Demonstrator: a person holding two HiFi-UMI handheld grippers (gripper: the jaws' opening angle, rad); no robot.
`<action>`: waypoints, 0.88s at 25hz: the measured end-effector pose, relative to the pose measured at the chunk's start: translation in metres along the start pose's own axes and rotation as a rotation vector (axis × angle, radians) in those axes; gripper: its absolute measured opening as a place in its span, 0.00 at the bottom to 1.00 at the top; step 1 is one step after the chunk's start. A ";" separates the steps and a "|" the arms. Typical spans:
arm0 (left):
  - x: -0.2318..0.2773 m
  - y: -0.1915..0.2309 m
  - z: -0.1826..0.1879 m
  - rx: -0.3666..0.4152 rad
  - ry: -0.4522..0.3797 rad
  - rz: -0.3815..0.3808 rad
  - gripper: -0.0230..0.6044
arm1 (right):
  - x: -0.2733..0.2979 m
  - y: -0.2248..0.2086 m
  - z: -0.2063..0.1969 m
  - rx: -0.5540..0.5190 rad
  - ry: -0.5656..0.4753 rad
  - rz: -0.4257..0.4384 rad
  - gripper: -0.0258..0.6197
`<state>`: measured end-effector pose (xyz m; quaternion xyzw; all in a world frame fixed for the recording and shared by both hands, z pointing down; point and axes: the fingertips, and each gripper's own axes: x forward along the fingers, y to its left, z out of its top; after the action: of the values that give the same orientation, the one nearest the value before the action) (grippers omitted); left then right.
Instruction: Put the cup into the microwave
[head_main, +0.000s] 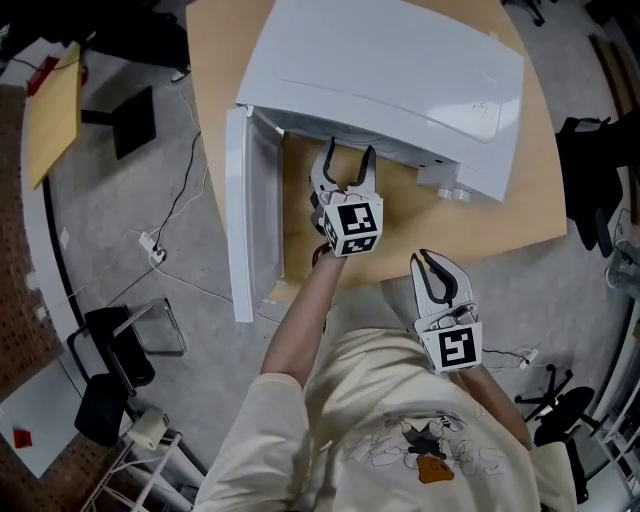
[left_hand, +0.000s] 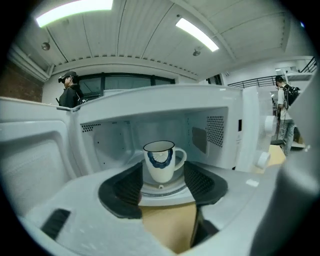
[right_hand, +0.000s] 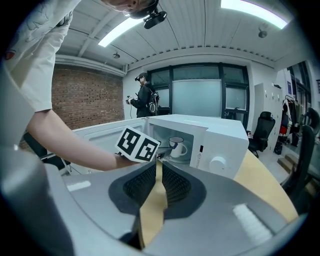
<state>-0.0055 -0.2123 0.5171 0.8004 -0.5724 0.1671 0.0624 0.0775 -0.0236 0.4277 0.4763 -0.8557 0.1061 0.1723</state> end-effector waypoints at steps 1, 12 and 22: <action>-0.012 -0.002 0.003 -0.001 -0.003 0.004 0.41 | 0.000 0.001 0.003 -0.006 -0.010 0.011 0.11; -0.151 -0.012 0.050 -0.154 0.045 0.068 0.04 | 0.008 -0.010 0.013 0.034 0.009 0.054 0.05; -0.210 -0.021 0.071 -0.202 0.064 0.057 0.04 | 0.018 0.005 0.030 -0.025 -0.022 0.125 0.05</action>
<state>-0.0325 -0.0380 0.3813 0.7676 -0.6066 0.1356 0.1562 0.0585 -0.0458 0.4072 0.4208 -0.8869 0.1007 0.1619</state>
